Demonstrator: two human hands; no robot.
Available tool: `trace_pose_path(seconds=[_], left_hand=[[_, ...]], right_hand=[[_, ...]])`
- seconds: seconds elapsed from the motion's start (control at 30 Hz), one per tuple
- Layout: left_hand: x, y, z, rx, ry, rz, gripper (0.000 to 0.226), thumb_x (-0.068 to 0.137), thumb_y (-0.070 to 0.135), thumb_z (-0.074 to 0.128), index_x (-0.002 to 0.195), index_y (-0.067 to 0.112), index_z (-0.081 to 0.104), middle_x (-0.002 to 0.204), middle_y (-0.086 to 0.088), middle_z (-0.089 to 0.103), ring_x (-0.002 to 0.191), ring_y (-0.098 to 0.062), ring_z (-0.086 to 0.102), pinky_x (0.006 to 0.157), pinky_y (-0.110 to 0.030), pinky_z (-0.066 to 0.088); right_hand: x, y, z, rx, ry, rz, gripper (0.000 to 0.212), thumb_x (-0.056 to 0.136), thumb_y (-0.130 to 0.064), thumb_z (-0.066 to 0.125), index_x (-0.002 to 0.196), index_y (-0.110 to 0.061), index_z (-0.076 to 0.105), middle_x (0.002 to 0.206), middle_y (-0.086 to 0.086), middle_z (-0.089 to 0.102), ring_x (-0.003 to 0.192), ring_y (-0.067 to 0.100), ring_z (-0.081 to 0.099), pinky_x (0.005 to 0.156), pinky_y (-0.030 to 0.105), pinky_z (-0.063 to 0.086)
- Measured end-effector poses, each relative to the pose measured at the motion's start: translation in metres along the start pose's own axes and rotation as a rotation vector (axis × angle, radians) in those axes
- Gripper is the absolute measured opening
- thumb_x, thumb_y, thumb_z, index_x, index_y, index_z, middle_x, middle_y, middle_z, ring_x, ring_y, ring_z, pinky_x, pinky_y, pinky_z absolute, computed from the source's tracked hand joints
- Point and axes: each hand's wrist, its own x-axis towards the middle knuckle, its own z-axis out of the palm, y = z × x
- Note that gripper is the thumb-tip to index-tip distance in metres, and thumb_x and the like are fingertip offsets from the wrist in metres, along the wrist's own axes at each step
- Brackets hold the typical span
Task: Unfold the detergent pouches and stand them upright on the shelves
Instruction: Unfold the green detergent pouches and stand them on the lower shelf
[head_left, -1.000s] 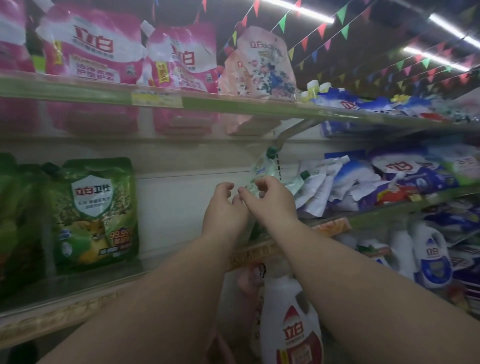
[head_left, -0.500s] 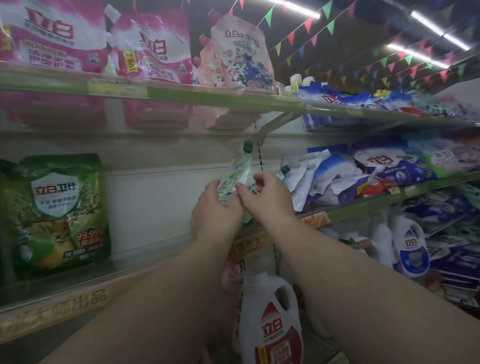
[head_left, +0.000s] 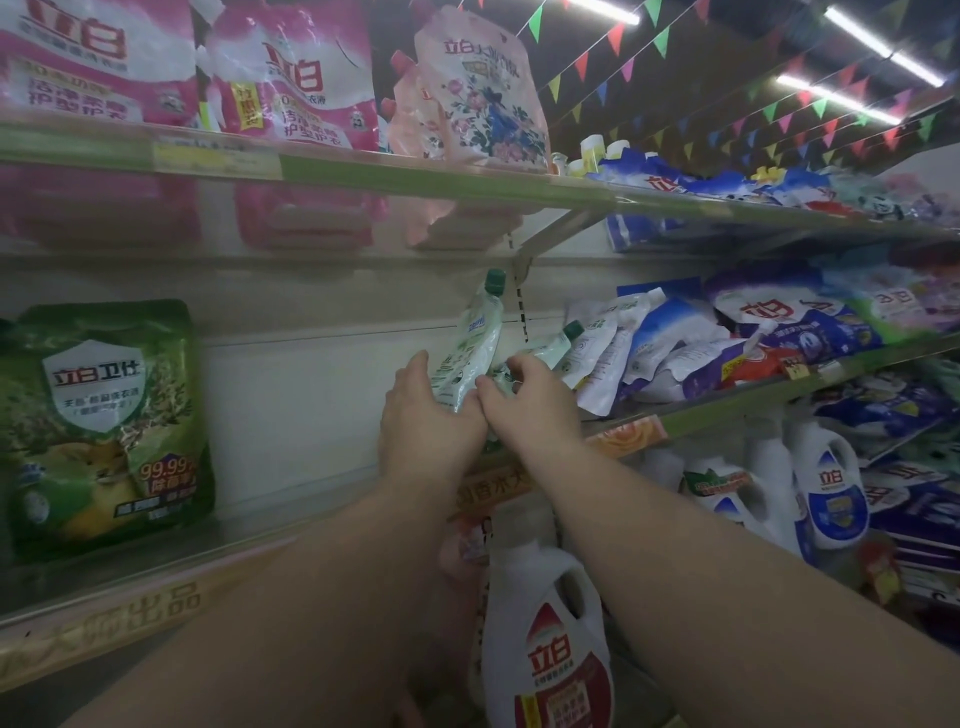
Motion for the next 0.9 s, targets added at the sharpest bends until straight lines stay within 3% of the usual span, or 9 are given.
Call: trace_pose_path(seconds=[0.17,0.23,0.3,0.37,0.47,0.53,0.73,0.8,0.9], left_hand=[[0.004,-0.001,-0.003,-0.078,-0.150,0.034,0.071,0.095,0.046,0.054,0.160,0.037,0.026,0.155,0.012,0.041,0.139,-0.018,0.047,0.109,-0.046,0.047],[0.006,0.000,-0.006,-0.166,-0.248,-0.016,0.068,0.096,0.043,0.054,0.159,0.042,0.028,0.151,0.012,0.045,0.128,-0.017,0.056,0.098,-0.037,0.052],[0.008,0.003,-0.010,-0.253,-0.321,-0.077,0.059,0.097,0.034,0.055,0.152,0.047,0.037,0.137,0.011,0.054,0.110,-0.013,0.063,0.082,-0.030,0.052],[0.010,0.005,-0.014,-0.281,-0.365,-0.119,0.051,0.096,0.026,0.057,0.139,0.050,0.043,0.115,0.014,0.062,0.097,-0.010,0.065,0.079,-0.030,0.055],[0.015,0.000,-0.014,-0.311,-0.401,-0.196,0.053,0.091,0.021,0.060,0.138,0.040,0.046,0.105,0.008,0.068,0.092,-0.018,0.072,0.086,-0.042,0.064],[0.016,-0.003,-0.015,-0.332,-0.376,-0.216,0.043,0.093,0.022,0.063,0.129,0.039,0.045,0.104,0.005,0.067,0.088,-0.017,0.071,0.079,-0.037,0.063],[0.020,-0.011,-0.016,-0.357,-0.281,-0.260,0.048,0.081,0.038,0.072,0.127,0.031,0.057,0.100,0.004,0.074,0.085,-0.019,0.076,0.075,-0.044,0.067],[0.022,-0.013,-0.017,-0.291,-0.291,-0.272,0.051,0.082,0.042,0.071,0.127,0.025,0.054,0.100,0.001,0.073,0.082,-0.019,0.074,0.060,-0.036,0.064],[0.021,-0.015,-0.022,-0.184,-0.334,-0.338,0.055,0.089,0.046,0.071,0.126,0.020,0.039,0.103,0.000,0.061,0.080,-0.013,0.063,0.043,-0.020,0.045]], right_hand=[[0.003,-0.002,0.004,0.086,-0.035,0.024,0.051,0.098,-0.045,0.067,0.142,-0.019,0.062,0.137,-0.003,0.068,0.125,0.019,0.063,0.099,0.031,0.048],[0.004,-0.002,0.006,0.150,-0.050,0.040,0.039,0.098,-0.041,0.069,0.132,-0.022,0.069,0.122,-0.006,0.074,0.114,0.015,0.067,0.092,0.028,0.049],[0.005,-0.001,0.009,0.197,-0.050,0.045,0.018,0.097,-0.040,0.070,0.111,-0.031,0.074,0.099,-0.016,0.073,0.104,0.012,0.069,0.089,0.029,0.053],[0.007,0.002,0.014,0.255,-0.048,0.039,0.007,0.095,-0.041,0.071,0.094,-0.034,0.073,0.089,-0.019,0.073,0.099,0.010,0.071,0.088,0.031,0.057],[0.006,0.005,0.020,0.391,-0.080,0.025,0.018,0.096,-0.039,0.071,0.109,-0.031,0.081,0.097,-0.018,0.078,0.098,0.005,0.072,0.087,0.029,0.059],[0.005,0.007,0.026,0.435,-0.099,0.002,0.025,0.098,-0.039,0.069,0.120,-0.033,0.079,0.103,-0.018,0.078,0.101,0.003,0.072,0.091,0.029,0.059],[0.003,0.003,0.040,0.471,-0.103,-0.024,0.022,0.100,-0.045,0.066,0.118,-0.041,0.078,0.107,-0.022,0.078,0.104,0.001,0.072,0.099,0.033,0.059],[0.002,0.000,0.039,0.473,-0.130,-0.033,0.022,0.100,-0.045,0.066,0.117,-0.042,0.079,0.108,-0.022,0.078,0.104,-0.001,0.072,0.099,0.032,0.059],[0.001,-0.001,0.041,0.409,-0.152,-0.077,0.024,0.099,-0.051,0.065,0.119,-0.046,0.077,0.110,-0.025,0.077,0.107,-0.001,0.071,0.101,0.033,0.057]])
